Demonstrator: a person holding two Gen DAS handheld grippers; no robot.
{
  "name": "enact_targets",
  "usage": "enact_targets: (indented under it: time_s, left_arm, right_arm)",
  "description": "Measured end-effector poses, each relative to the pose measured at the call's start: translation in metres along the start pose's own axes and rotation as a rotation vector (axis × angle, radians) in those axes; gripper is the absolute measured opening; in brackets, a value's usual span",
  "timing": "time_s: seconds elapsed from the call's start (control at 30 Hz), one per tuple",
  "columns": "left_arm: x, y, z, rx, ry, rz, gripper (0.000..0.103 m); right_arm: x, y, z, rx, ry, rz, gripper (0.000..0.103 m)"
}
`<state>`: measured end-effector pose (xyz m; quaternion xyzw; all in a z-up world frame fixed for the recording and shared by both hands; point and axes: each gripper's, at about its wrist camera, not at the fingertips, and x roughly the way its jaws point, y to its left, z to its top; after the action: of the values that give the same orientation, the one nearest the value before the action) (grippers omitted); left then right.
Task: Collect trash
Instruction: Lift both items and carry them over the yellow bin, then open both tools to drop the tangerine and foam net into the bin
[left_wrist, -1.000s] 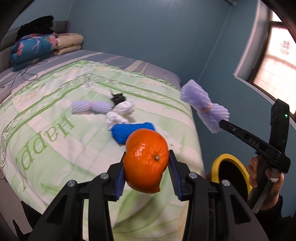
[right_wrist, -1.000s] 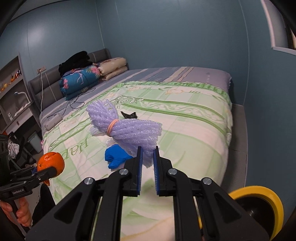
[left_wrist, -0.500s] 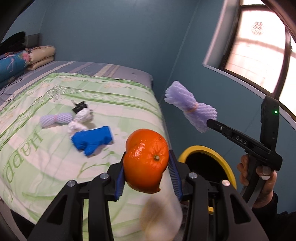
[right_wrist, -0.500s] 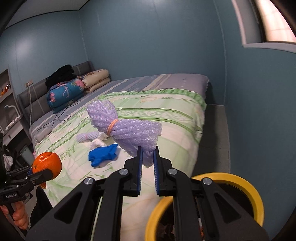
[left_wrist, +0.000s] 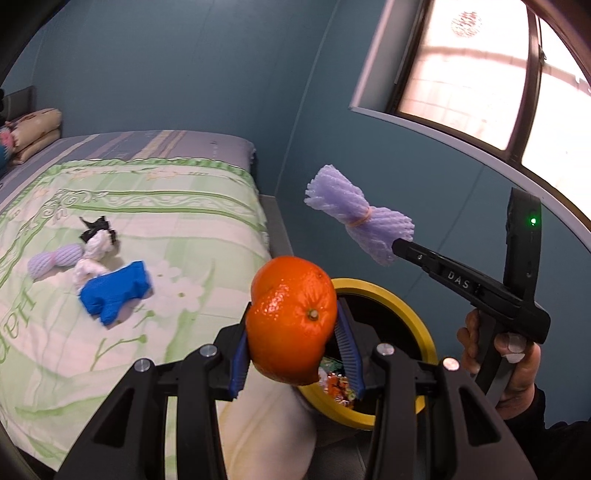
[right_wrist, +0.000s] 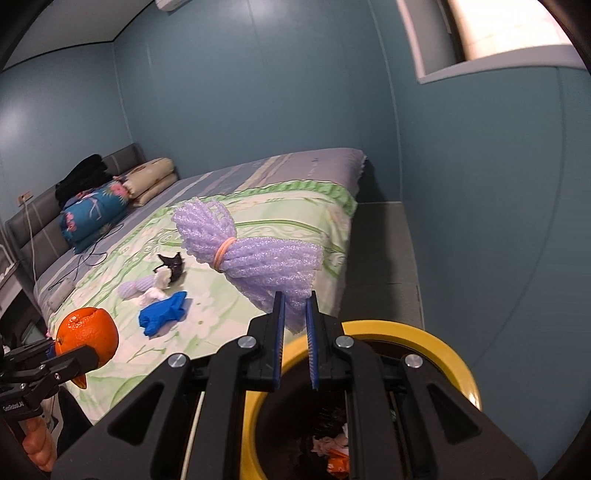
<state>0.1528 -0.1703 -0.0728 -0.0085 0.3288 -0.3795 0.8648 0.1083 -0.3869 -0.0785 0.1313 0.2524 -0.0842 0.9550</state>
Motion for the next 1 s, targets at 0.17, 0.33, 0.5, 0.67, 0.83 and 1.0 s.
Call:
enact_targets:
  time_s: [0.17, 0.33, 0.5, 0.67, 0.83, 1.0]
  left_arm:
    - [0.014, -0.020, -0.001, 0.032, 0.027, -0.033, 0.039]
    - [0.031, -0.035, -0.003, 0.060, 0.058, -0.050, 0.039]
    - [0.046, -0.050, -0.005, 0.077, 0.083, -0.075, 0.039]
    - [0.056, -0.064, -0.006, 0.095, 0.097, -0.096, 0.039]
    - [0.066, -0.074, -0.009, 0.104, 0.118, -0.109, 0.039]
    - [0.075, -0.079, -0.013, 0.107, 0.135, -0.112, 0.039]
  right_arm:
    - [-0.007, -0.018, -0.007, 0.024, -0.015, -0.065, 0.010]
    - [-0.008, -0.033, -0.017, 0.030, -0.011, -0.116, 0.010]
    - [-0.007, -0.047, -0.026, 0.060, 0.008, -0.135, 0.010]
    - [-0.004, -0.061, -0.035, 0.092, 0.038, -0.154, 0.010]
    - [-0.002, -0.071, -0.042, 0.107, 0.051, -0.171, 0.010]
    - [0.003, -0.076, -0.048, 0.121, 0.072, -0.171, 0.010]
